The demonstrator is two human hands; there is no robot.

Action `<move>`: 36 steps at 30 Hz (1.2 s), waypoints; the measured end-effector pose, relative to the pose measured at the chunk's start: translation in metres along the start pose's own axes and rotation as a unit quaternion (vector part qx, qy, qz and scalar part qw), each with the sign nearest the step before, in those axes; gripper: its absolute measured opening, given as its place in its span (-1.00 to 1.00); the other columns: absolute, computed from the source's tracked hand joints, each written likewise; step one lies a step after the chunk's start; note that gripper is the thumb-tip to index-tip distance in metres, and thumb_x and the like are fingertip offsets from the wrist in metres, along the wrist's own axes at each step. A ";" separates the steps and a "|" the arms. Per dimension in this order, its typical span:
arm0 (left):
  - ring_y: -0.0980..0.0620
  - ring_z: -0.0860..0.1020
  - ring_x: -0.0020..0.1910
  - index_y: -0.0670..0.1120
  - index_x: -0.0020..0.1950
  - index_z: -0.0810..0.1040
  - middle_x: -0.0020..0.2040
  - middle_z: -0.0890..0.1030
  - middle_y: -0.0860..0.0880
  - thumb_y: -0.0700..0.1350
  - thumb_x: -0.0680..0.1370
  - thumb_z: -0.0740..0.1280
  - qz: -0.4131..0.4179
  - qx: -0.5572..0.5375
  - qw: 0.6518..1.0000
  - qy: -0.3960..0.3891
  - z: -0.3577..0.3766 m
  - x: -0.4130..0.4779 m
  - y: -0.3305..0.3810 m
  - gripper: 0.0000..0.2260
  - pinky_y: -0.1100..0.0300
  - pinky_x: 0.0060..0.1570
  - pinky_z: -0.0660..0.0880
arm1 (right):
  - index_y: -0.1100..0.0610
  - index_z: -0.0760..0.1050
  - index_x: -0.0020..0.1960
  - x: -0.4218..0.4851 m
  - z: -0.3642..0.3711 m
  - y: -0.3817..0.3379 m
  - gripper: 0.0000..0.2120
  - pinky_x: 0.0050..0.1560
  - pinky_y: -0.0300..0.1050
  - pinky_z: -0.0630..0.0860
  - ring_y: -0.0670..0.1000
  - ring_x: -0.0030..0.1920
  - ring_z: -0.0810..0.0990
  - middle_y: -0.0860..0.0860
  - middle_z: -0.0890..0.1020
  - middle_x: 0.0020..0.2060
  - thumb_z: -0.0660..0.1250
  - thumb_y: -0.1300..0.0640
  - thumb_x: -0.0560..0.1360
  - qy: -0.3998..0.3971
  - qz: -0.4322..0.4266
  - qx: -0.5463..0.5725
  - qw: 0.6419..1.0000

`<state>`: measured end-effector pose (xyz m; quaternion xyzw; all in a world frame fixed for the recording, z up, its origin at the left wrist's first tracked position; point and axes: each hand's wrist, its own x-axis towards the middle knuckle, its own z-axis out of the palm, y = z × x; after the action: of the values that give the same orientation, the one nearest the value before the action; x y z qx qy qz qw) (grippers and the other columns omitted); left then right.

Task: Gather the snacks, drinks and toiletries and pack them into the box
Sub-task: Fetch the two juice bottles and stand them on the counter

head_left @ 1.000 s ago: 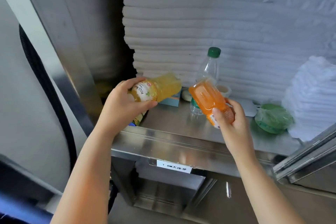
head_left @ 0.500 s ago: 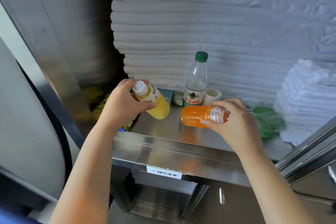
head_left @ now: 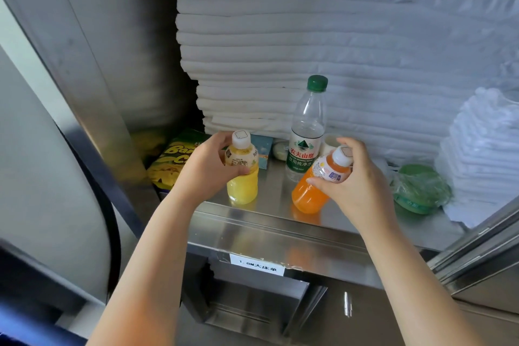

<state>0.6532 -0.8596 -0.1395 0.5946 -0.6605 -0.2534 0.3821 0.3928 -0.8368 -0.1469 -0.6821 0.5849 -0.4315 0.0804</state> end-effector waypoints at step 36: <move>0.12 0.48 0.18 0.01 0.38 0.31 0.22 0.49 0.08 -0.07 0.44 0.44 -0.050 -0.102 0.983 0.145 0.086 -0.040 -0.046 -0.44 0.10 0.14 0.50 | 0.09 0.38 0.21 -0.064 0.047 0.034 -0.62 0.05 -0.19 0.47 -0.08 0.04 0.51 -0.07 0.49 0.07 0.40 0.04 0.47 0.098 -0.047 0.179 0.978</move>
<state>0.6109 -0.8386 -0.2334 0.6152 -0.5381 -0.2494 0.5194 0.4037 -0.8103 -0.2283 -0.6375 0.4709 -0.5973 0.1229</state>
